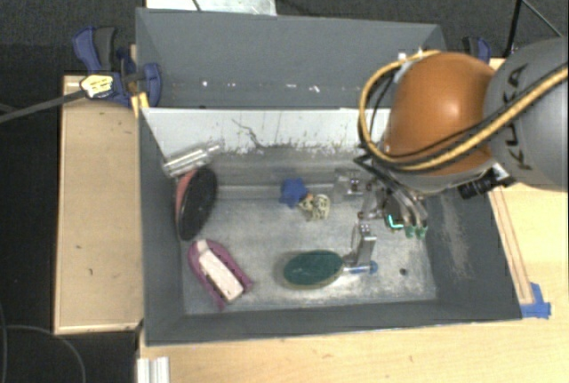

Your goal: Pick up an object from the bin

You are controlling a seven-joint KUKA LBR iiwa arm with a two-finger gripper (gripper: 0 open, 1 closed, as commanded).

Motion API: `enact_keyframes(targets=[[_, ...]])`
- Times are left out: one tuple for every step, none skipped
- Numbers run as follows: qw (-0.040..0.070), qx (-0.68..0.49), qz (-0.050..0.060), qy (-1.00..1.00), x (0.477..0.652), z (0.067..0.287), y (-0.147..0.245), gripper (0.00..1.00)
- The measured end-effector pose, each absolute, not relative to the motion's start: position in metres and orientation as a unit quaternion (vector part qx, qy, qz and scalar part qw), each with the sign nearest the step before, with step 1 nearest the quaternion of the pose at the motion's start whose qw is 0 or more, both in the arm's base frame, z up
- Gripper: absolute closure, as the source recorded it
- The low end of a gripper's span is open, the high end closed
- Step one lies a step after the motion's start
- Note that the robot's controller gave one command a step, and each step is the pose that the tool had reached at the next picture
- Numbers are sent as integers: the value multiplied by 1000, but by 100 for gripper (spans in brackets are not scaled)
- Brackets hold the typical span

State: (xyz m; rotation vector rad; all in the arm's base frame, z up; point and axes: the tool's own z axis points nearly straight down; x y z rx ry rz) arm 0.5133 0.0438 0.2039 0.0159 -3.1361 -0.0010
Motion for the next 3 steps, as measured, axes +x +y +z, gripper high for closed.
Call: enact_keyframes(targets=[[-5, 72, 0, -997, 479, 69, 30, 0], [-2, 71, -1, -997, 477, 70, 31, 100], [-5, 77, 0, -997, 490, 209, 16, 100]])
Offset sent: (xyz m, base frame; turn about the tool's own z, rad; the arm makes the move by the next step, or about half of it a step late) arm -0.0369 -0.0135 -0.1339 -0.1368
